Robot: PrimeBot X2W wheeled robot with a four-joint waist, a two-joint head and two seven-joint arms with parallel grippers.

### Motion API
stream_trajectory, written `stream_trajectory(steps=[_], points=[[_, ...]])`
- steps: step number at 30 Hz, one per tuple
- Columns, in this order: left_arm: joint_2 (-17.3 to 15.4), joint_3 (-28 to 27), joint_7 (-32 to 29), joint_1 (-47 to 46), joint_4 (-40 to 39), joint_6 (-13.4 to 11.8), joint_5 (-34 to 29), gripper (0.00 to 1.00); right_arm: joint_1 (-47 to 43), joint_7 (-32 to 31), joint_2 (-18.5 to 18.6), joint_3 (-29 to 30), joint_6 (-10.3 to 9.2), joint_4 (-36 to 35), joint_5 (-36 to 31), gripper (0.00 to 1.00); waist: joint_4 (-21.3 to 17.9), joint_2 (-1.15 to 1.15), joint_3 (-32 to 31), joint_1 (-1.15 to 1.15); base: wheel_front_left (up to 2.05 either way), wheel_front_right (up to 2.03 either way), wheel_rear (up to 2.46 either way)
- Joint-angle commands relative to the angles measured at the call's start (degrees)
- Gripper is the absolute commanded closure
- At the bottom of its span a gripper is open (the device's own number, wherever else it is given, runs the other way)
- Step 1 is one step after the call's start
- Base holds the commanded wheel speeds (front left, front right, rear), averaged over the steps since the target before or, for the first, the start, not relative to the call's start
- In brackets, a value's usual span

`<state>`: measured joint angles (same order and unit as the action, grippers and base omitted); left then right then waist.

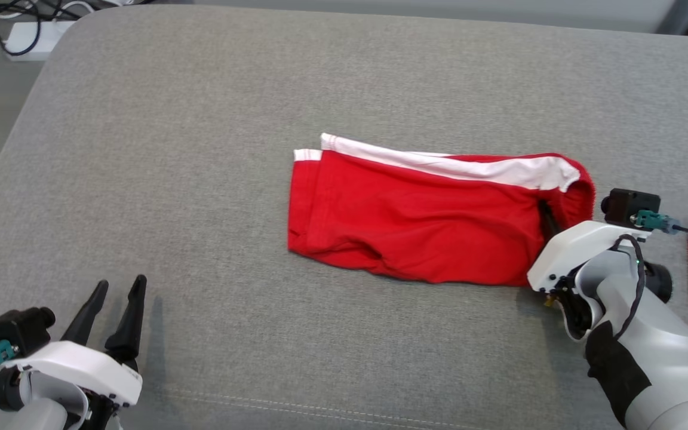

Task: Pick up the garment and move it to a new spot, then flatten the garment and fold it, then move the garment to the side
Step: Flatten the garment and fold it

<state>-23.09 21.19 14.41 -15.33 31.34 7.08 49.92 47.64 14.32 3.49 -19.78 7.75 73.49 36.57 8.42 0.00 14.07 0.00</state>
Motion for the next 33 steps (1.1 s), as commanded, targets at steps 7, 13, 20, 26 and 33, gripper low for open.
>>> stream_trajectory(steps=[7,13,20,26,33], points=[[-1.31,-1.11,0.59,1.09,-0.95,0.41,-1.02,0.00,-0.09,0.58,-0.56,3.11,-0.26,-4.51,-7.01,1.00,-1.44,0.00,-0.94,0.00,0.00,0.00,0.00],[-0.54,2.04,0.59,0.72,-1.23,0.41,-1.46,0.00,-3.63,-5.94,-0.59,-9.38,-0.26,-21.48,3.71,1.00,0.24,0.00,-0.94,0.00,0.00,0.00,0.00],[-0.24,5.50,0.59,-0.57,-1.19,0.41,-0.49,0.00,-1.49,-10.52,-0.60,-16.73,-0.26,-25.73,7.94,1.00,5.78,0.00,-0.21,0.00,0.00,0.00,0.00],[0.34,7.35,0.59,-1.27,-0.08,0.41,0.52,0.00,1.73,-9.64,-0.60,-18.07,-0.26,-20.21,9.43,1.00,11.21,0.00,-0.22,0.00,0.00,0.00,0.00],[0.98,7.40,0.59,-1.61,0.27,0.41,0.44,0.00,5.16,-7.03,-0.61,-19.32,-0.26,-13.35,11.90,0.00,13.79,0.00,-0.23,0.00,0.00,0.00,0.00]])
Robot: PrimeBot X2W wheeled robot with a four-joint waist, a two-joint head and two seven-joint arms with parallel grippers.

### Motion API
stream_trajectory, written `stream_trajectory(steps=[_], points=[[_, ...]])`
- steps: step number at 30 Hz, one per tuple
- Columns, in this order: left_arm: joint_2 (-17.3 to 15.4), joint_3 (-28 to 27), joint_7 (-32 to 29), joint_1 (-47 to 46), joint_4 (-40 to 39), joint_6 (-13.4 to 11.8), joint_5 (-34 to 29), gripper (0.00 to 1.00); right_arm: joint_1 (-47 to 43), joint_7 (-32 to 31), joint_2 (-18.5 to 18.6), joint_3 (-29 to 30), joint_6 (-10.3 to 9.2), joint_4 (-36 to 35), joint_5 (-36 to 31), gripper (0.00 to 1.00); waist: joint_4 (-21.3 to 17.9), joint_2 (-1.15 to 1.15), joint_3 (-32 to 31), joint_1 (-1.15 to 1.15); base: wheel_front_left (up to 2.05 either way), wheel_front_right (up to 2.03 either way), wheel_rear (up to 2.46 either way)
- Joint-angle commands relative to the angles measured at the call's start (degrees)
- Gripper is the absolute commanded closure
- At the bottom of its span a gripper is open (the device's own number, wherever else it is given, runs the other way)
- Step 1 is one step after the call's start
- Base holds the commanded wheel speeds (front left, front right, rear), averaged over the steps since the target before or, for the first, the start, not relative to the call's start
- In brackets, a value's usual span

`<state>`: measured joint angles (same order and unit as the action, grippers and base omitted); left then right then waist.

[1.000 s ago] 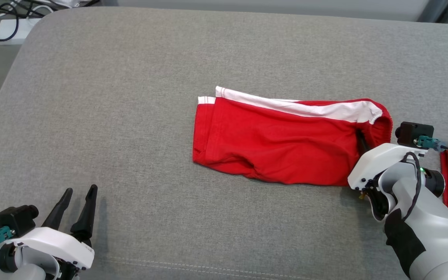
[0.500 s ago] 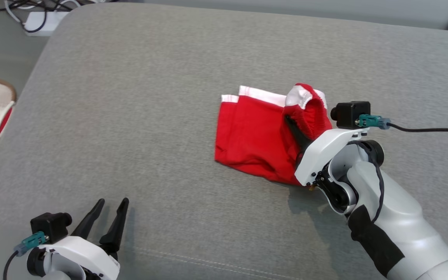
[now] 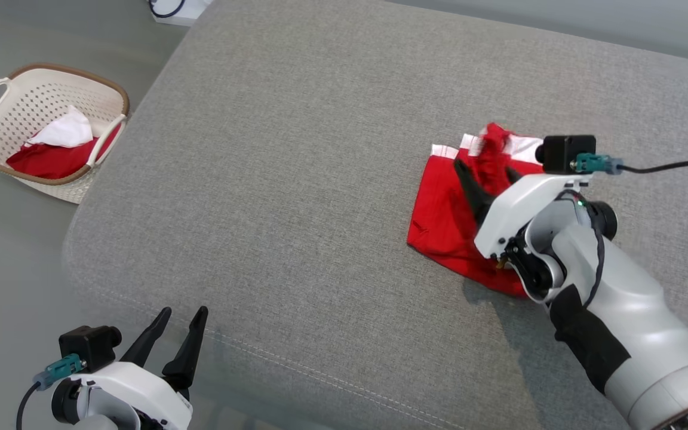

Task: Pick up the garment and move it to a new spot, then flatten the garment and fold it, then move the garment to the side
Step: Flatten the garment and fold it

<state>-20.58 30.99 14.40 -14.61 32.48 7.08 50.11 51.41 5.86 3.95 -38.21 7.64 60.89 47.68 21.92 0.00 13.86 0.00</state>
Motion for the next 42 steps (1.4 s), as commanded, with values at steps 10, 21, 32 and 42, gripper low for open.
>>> stream_trajectory(steps=[10,21,32,42], points=[[-1.10,-6.58,0.60,-0.99,-3.46,0.41,-2.24,0.00,6.44,8.96,-1.07,-0.60,-0.15,-1.65,5.41,0.00,-4.43,0.00,0.06,0.00,0.00,0.00,0.00],[-0.78,-5.15,0.60,-1.60,-5.08,0.41,-1.33,0.00,2.87,6.82,-1.07,-7.98,-0.15,-0.87,6.89,0.00,-3.98,0.00,0.92,0.00,0.00,0.00,0.00],[0.13,-3.31,0.60,-2.38,-2.64,0.41,0.09,0.00,4.58,3.85,-1.07,-13.88,-0.15,-0.81,12.71,0.00,2.07,0.00,0.35,0.00,0.00,0.00,0.00],[-0.11,-5.51,0.60,-1.58,-3.90,0.41,-1.32,0.00,8.57,9.08,-1.07,-7.37,-0.15,2.92,14.94,0.00,-2.73,0.00,-0.06,0.00,0.00,0.00,0.00]])
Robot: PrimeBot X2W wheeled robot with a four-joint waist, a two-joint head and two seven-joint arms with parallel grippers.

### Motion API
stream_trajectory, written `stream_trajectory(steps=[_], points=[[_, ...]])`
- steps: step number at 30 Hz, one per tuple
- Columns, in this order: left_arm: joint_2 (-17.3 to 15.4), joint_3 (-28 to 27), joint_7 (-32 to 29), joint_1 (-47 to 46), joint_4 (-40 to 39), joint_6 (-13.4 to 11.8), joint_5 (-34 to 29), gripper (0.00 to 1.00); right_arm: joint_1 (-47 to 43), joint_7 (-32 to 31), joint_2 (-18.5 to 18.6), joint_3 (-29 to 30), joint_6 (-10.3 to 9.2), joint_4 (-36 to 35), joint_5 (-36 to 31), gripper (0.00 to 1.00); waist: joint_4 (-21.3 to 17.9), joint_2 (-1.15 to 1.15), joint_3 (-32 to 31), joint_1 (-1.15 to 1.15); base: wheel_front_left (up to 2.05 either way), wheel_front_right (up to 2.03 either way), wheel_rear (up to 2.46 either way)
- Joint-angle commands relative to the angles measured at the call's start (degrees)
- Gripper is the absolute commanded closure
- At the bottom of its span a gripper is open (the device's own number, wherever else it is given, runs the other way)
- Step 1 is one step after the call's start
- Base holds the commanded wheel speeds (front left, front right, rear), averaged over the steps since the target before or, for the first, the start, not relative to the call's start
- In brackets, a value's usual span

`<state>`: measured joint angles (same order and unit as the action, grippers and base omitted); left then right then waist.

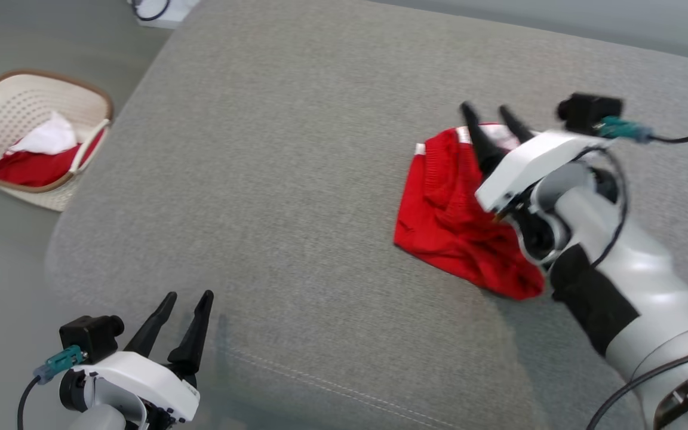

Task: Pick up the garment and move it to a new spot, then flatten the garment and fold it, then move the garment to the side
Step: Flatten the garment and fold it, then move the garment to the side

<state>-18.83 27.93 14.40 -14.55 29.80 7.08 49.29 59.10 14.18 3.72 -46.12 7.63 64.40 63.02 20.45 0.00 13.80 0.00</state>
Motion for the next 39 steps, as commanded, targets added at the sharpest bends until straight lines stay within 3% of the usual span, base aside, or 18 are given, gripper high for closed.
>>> stream_trajectory(steps=[1,6,13,24,31,38,39], points=[[-1.94,-2.74,0.60,-1.51,-1.61,0.41,-0.70,0.00,1.00,0.78,-0.84,2.99,-0.14,0.16,-1.53,0.00,-1.93,0.00,0.03,0.00,0.00,0.00,0.00],[-2.25,-3.23,0.60,-0.94,-2.90,0.41,-1.61,0.00,-3.69,0.80,-0.84,14.08,-0.14,1.71,-8.81,0.00,-4.01,0.00,0.35,0.00,0.00,0.00,0.00],[-2.17,-2.45,0.60,-0.30,-3.14,0.41,-1.82,0.00,-16.54,0.81,-0.84,23.86,-0.14,-4.09,-15.33,0.00,-4.18,0.00,0.22,0.00,0.00,0.00,0.00],[-2.67,-1.92,0.60,-0.29,-2.69,0.41,-1.49,0.00,-23.15,0.82,-0.84,24.41,-0.14,-11.44,-17.29,0.00,-3.41,0.00,0.64,0.00,0.00,0.00,0.00],[-2.86,-1.26,0.60,-0.72,-2.41,0.41,-0.70,0.00,-19.94,0.82,-0.84,21.42,-0.14,-9.39,-15.82,0.00,-2.32,0.00,1.08,0.00,0.00,0.00,0.00],[-3.07,-0.68,0.60,-0.81,-1.96,0.41,-0.05,0.00,-16.39,0.82,-0.84,22.16,-0.14,-6.65,-14.34,0.00,-1.25,0.00,1.53,0.00,0.00,0.00,0.00],[-3.11,-0.61,0.60,-0.83,-1.93,0.41,0.05,0.00,-16.11,0.82,-0.84,22.37,-0.14,-6.20,-14.08,0.05,-1.17,0.00,1.68,0.00,0.00,0.00,0.00]])
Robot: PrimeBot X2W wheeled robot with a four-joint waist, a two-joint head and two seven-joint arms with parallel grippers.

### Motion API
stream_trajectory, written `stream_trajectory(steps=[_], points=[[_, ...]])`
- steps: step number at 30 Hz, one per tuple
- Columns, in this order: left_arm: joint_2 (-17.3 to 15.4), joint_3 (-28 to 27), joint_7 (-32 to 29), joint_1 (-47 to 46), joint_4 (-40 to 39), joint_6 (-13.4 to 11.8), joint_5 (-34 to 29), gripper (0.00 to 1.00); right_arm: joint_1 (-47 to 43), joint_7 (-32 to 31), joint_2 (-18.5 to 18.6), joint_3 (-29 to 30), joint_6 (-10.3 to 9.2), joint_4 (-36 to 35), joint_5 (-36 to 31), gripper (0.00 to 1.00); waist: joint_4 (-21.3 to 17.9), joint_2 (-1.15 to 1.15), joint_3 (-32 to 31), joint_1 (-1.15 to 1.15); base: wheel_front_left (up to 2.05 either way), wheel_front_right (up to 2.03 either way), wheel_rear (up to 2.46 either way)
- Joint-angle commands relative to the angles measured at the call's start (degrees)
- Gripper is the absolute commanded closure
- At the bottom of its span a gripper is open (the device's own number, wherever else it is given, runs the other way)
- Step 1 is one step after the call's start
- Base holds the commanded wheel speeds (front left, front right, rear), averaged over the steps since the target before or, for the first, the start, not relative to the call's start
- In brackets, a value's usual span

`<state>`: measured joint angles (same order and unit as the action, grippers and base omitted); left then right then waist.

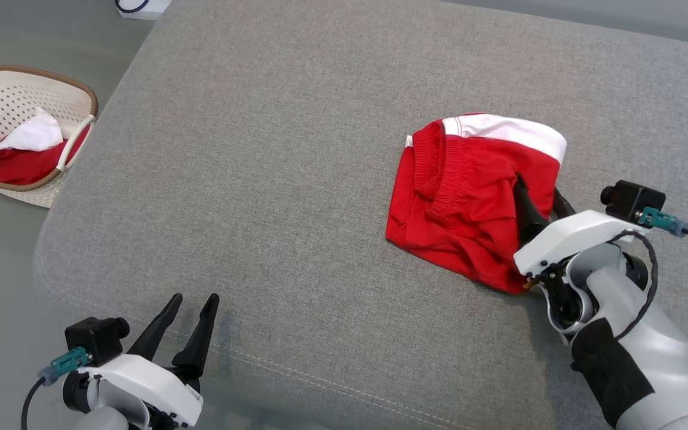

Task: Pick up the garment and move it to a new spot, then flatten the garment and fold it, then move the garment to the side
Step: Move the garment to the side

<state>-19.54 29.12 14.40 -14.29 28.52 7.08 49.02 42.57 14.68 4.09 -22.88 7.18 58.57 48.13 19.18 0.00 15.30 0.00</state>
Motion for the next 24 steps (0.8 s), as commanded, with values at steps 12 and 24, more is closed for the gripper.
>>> stream_trajectory(steps=[12,24], points=[[-2.99,-1.37,0.60,-1.57,-1.75,0.41,1.30,0.00,1.04,0.31,-1.21,1.20,0.31,4.73,2.11,0.01,-0.29,0.00,1.67,0.00,0.00,0.00,0.00],[-3.08,-0.36,0.60,-1.69,-2.17,0.41,1.86,0.00,2.68,0.31,-1.21,-5.28,0.31,12.48,4.60,1.00,-0.13,0.00,1.76,0.00,0.00,0.00,0.00]])
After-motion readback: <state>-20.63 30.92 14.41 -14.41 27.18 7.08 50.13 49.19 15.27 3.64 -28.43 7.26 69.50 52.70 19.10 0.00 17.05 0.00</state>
